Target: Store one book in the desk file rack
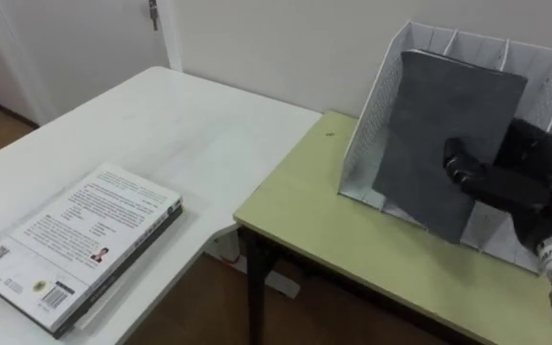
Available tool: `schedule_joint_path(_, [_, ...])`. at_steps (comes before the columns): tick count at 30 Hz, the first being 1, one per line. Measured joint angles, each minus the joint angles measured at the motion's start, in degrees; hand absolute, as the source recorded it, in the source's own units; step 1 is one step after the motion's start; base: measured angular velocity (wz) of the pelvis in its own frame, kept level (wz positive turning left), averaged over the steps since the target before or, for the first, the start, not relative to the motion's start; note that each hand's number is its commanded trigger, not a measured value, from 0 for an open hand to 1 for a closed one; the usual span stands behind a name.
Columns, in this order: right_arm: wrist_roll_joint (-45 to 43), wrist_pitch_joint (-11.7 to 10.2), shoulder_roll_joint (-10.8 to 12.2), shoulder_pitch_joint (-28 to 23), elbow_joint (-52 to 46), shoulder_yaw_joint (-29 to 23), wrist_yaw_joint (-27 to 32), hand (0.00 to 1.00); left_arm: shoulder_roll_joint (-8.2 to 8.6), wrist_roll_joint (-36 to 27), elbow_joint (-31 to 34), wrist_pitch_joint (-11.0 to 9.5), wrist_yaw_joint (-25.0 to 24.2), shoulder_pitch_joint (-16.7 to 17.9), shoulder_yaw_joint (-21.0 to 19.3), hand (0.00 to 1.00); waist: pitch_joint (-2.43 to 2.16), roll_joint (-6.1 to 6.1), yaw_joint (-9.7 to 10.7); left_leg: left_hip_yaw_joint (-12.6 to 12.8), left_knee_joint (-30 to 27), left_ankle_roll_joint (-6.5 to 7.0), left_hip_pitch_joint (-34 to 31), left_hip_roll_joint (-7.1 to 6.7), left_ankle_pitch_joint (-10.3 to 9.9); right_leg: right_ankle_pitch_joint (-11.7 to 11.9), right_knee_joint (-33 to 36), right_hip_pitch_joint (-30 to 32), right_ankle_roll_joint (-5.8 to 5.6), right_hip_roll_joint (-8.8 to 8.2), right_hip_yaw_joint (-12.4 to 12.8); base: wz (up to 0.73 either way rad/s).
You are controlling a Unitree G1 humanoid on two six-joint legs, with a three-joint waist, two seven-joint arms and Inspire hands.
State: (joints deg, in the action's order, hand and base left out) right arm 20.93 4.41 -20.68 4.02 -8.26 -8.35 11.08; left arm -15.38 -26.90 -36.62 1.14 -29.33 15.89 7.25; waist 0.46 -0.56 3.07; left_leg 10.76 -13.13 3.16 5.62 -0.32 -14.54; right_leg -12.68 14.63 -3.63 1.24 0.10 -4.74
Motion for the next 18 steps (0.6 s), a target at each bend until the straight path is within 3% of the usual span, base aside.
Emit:
schedule_joint_path(5, [-6.42, -3.06, 0.26, 3.04, -1.57, -1.59, 8.61, 1.0, 1.59, 0.09, -6.79, -0.83, 1.79, 0.01, -0.39, 0.0, -0.27, -1.08, -0.88, -0.12, 0.04, -0.04, -0.04, 0.07, 0.02, 0.16, -0.61, 0.13, 0.16, 0.19, -0.07, -0.01])
schedule_joint_path(9, [-15.4, -5.39, 0.27, 7.0, -1.44, -2.08, 16.51, 1.0, 1.66, -0.03, -11.56, -2.08, 3.94, 0.06, -0.35, 0.0, -0.29, -1.06, -1.32, -0.33, -0.02, -0.04, -0.02, 0.11, 0.02, 0.36, -1.07, -0.26, 0.12, 0.19, -0.4, 0.02])
schedule_joint_path(18, [-20.05, -8.94, 0.26, 13.54, -1.37, -2.89, 28.48, 1.0, 2.46, -0.06, -18.87, -3.74, 6.93, 0.33, -0.44, 0.0, -0.45, -0.69, -2.2, -0.85, 0.4, -0.08, -0.03, 0.1, 0.03, 0.38, -1.04, -0.4, 0.14, 0.02, -2.0, 0.05])
